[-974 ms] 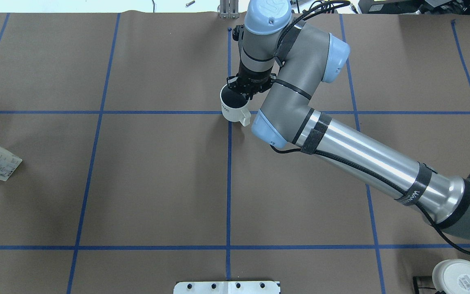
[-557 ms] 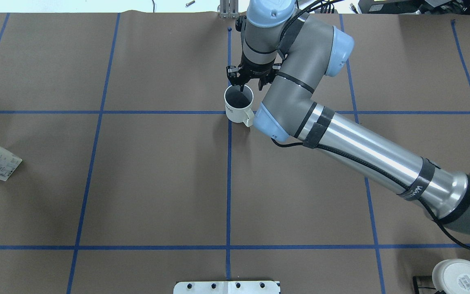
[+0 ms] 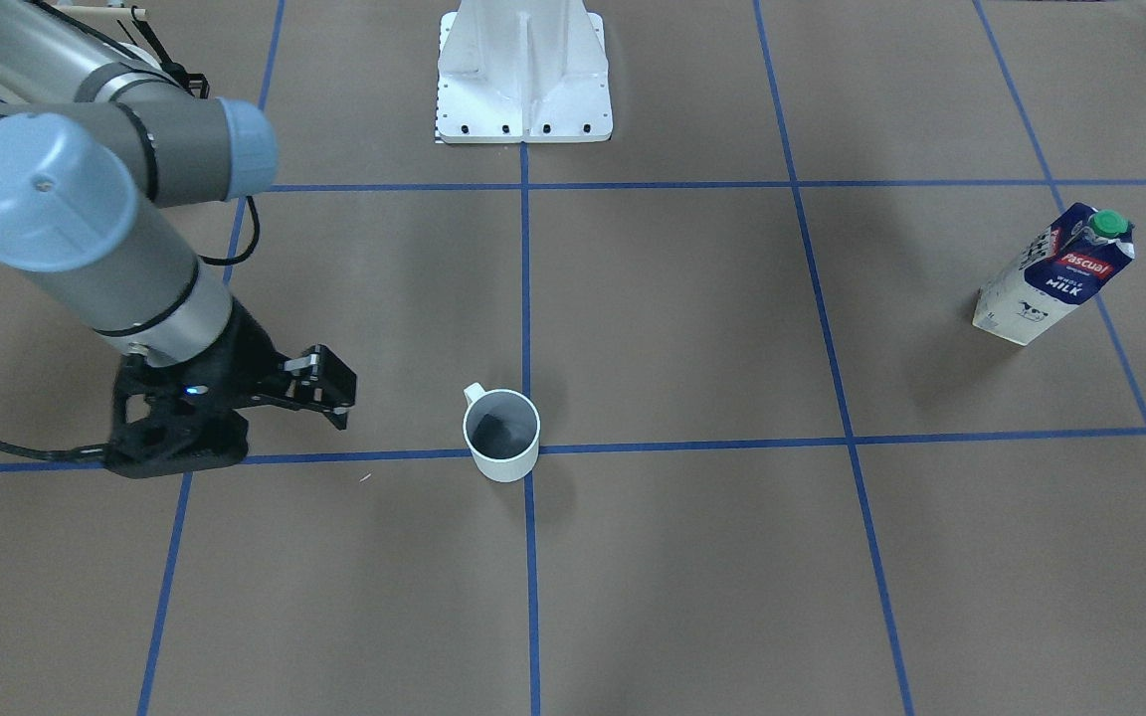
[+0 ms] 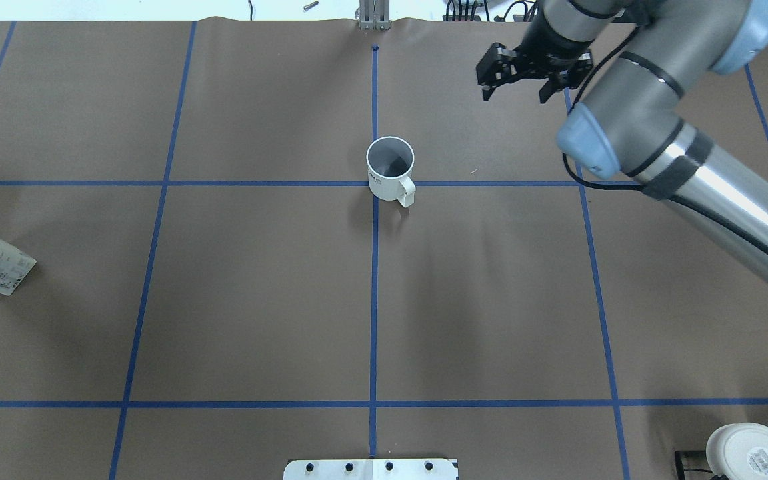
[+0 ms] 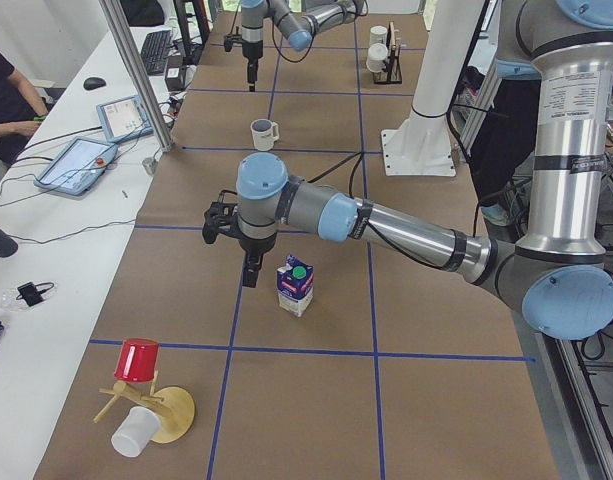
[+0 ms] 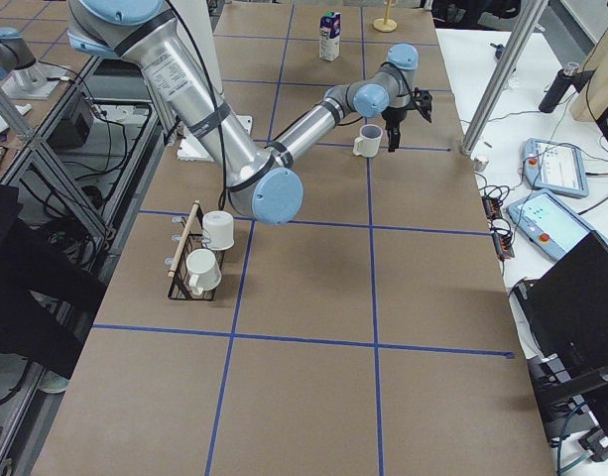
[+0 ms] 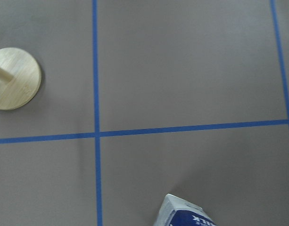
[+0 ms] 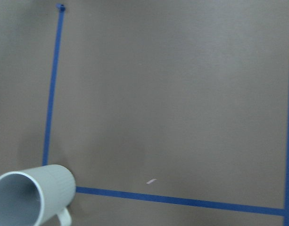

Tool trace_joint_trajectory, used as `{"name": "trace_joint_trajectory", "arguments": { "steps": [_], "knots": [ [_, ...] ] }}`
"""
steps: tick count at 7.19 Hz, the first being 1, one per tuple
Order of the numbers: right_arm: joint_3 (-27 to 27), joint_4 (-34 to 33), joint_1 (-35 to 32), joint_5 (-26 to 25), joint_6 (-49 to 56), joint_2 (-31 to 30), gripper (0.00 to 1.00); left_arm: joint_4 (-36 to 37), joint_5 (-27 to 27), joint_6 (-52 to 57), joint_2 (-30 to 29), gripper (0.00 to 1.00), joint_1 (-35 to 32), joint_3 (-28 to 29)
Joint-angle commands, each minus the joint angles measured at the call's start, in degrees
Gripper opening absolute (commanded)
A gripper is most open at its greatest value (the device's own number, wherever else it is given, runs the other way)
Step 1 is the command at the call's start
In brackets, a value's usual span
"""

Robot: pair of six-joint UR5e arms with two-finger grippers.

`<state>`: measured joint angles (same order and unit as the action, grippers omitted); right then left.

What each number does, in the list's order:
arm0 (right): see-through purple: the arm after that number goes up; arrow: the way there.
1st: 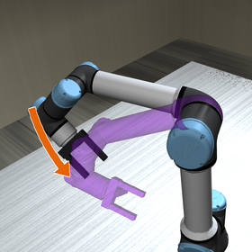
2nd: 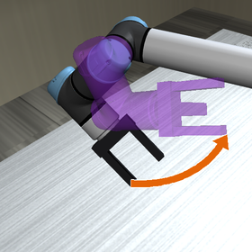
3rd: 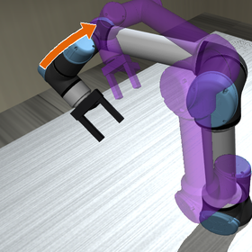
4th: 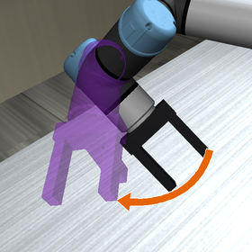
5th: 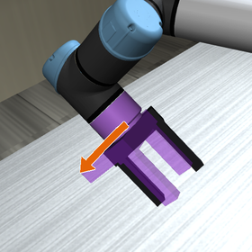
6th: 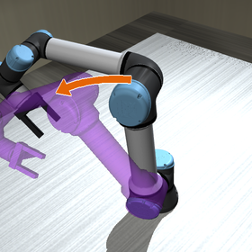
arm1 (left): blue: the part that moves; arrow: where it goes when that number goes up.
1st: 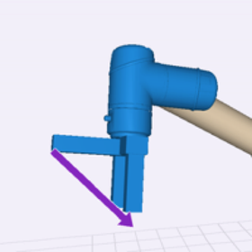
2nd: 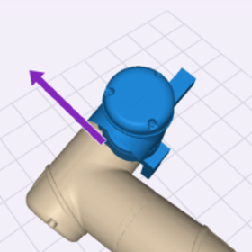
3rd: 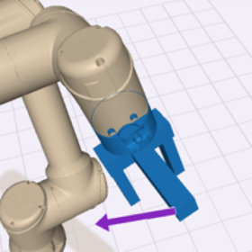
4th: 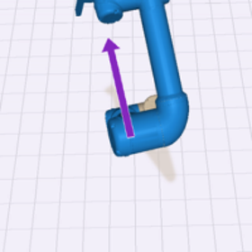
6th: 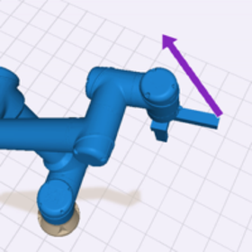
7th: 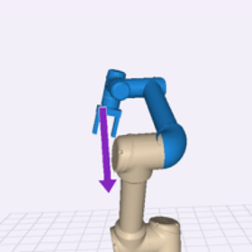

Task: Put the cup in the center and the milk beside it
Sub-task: 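Open the right gripper and lift it away from the mug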

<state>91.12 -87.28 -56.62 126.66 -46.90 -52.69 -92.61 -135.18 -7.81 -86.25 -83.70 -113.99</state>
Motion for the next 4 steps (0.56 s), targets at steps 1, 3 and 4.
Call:
{"name": "trace_joint_trajectory", "arguments": {
  "steps": [1,3,4],
  "knots": [
    [6.4,-0.9,-6.0,2.0,4.3,-9.4,1.0,-8.4,3.3,4.4,6.9,0.98,5.8,-2.3],
    [7.5,-0.3,-8.9,5.0,4.4,-14.6,1.0,-10.0,3.3,3.7,8.5,0.98,9.3,-2.2],
    [7.4,-0.2,-9.6,5.3,4.6,-15.6,1.0,-10.0,5.3,3.9,8.7,0.98,11.3,-2.2]
  ]
}}
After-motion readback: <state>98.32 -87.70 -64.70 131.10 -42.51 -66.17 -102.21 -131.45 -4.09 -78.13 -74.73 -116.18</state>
